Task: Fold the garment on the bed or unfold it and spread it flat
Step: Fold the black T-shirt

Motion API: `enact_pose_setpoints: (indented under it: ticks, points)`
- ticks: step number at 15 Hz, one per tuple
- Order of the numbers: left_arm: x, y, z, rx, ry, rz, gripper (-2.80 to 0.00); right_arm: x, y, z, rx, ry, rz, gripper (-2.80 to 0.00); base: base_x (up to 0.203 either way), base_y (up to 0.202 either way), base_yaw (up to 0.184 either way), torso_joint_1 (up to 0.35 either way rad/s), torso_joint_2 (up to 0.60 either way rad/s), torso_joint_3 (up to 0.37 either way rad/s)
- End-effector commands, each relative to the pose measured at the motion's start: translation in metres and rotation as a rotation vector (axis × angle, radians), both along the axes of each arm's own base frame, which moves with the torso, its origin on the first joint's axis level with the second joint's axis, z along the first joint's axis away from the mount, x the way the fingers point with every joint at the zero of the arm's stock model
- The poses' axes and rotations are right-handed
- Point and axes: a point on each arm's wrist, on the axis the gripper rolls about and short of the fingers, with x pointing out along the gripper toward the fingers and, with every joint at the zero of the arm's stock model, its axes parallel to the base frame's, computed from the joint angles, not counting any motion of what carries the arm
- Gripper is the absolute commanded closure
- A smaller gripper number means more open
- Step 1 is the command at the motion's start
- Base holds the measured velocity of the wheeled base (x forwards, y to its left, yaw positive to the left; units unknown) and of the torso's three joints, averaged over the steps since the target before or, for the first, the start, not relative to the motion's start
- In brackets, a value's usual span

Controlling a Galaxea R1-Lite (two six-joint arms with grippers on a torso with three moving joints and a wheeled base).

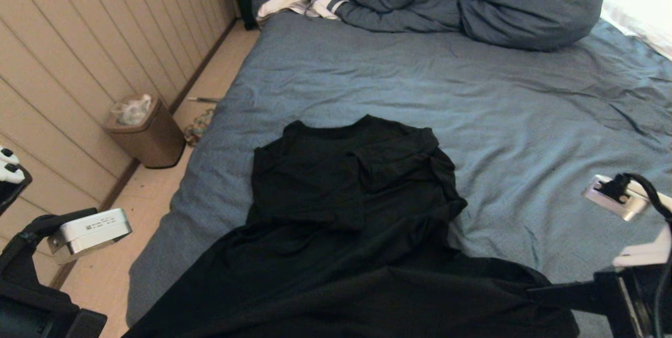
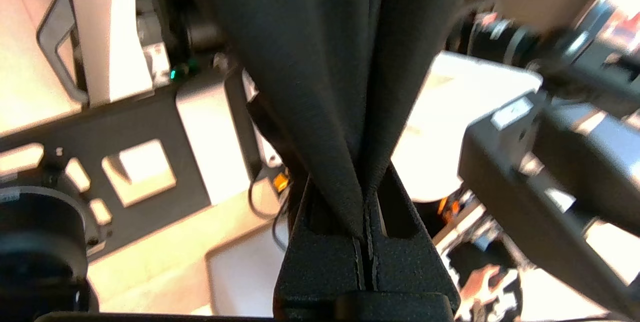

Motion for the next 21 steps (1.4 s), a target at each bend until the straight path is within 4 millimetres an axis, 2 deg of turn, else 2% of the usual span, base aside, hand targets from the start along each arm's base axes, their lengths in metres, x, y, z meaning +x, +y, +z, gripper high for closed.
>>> enact_pose_setpoints:
  ticks: [1, 5, 7, 9, 11, 14, 18, 21]
  points:
    - [-0.006, 0.000, -0.001, 0.014, 0.024, -0.029, 0.00, -0.021, -0.009, 0.003, 0.002, -0.016, 0.010, 0.00, 0.000, 0.000, 0.000, 0.000, 0.00, 0.000]
    - [-0.017, 0.006, -0.001, 0.026, 0.065, -0.070, 0.00, -0.044, -0.019, 0.002, -0.023, -0.004, 0.028, 0.00, 0.000, 0.000, 0.000, 0.000, 0.00, 0.000]
    - [-0.014, 0.004, 0.008, 0.012, 0.018, -0.059, 0.00, -0.040, -0.018, 0.011, -0.013, -0.040, 0.014, 0.00, 0.000, 0.000, 0.000, 0.000, 0.00, 0.000]
    - [-0.003, -0.001, 0.021, 0.028, -0.059, -0.008, 0.00, -0.026, -0.013, 0.025, -0.021, -0.064, 0.003, 0.00, 0.000, 0.000, 0.000, 0.000, 0.00, 0.000]
    - [0.019, -0.005, 0.033, 0.044, -0.146, 0.070, 0.00, -0.001, -0.006, 0.036, -0.059, -0.082, -0.023, 0.00, 0.000, 0.000, 0.000, 0.000, 0.00, 0.000]
    - [0.062, -0.008, 0.038, 0.066, -0.220, 0.145, 0.00, 0.050, 0.000, 0.047, -0.091, -0.133, -0.096, 0.00, 0.000, 0.000, 0.000, 0.000, 0.00, 0.000]
    - [0.122, -0.019, 0.027, 0.079, -0.286, 0.185, 0.00, 0.123, 0.012, 0.053, -0.090, -0.185, -0.137, 0.00, 0.000, 0.000, 0.000, 0.000, 0.00, 0.000]
    - [0.171, -0.026, 0.007, 0.083, -0.343, 0.204, 0.00, 0.176, 0.024, 0.043, -0.087, -0.207, -0.145, 0.00, 0.000, 0.000, 0.000, 0.000, 0.00, 0.000]
